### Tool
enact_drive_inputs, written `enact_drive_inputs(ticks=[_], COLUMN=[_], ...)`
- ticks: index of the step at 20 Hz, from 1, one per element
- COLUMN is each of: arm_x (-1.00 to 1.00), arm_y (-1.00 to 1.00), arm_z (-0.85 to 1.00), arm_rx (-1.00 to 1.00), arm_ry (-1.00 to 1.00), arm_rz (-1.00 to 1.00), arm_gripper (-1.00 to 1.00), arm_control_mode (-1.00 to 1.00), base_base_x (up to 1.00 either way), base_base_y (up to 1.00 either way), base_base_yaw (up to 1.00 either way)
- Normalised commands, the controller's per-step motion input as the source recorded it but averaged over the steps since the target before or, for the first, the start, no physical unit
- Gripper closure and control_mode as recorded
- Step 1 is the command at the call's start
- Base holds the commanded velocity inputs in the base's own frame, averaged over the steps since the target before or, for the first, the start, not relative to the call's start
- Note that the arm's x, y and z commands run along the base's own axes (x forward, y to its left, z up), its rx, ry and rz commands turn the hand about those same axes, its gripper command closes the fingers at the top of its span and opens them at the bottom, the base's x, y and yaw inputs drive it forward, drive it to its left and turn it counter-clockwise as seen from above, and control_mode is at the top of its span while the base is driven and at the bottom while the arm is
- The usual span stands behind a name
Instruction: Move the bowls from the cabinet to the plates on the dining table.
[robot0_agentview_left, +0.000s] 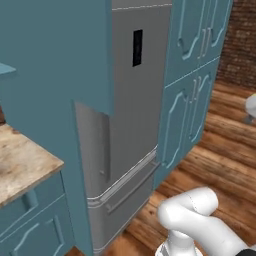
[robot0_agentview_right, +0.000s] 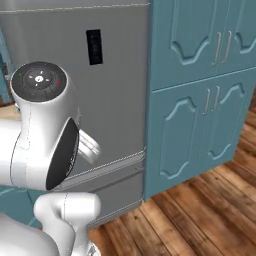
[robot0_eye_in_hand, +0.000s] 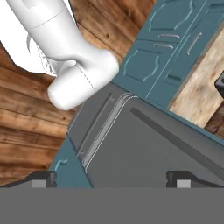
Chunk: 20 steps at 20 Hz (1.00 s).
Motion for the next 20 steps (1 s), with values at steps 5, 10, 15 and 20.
enact_drive_inputs(ticks=[5, 10, 15, 20], arm_x=[0.00, 0.00, 0.00, 0.00], arm_y=[0.00, 0.00, 0.00, 0.00], arm_z=[0.00, 0.00, 0.00, 0.00], arm_rx=[0.00, 0.00, 0.00, 0.00], arm_ry=[0.00, 0.00, 0.00, 0.00], arm_rz=[0.00, 0.00, 0.00, 0.00], arm_gripper=[-1.00, -1.00, -1.00, -1.00], arm_control_mode=[1.00, 1.00, 1.00, 1.00], base_base_x=[-0.27, -0.15, -0.14, -0.12], base_base_y=[0.25, 0.32, 0.37, 0.41], base_base_yaw=[0.23, 0.28, 0.28, 0.28])
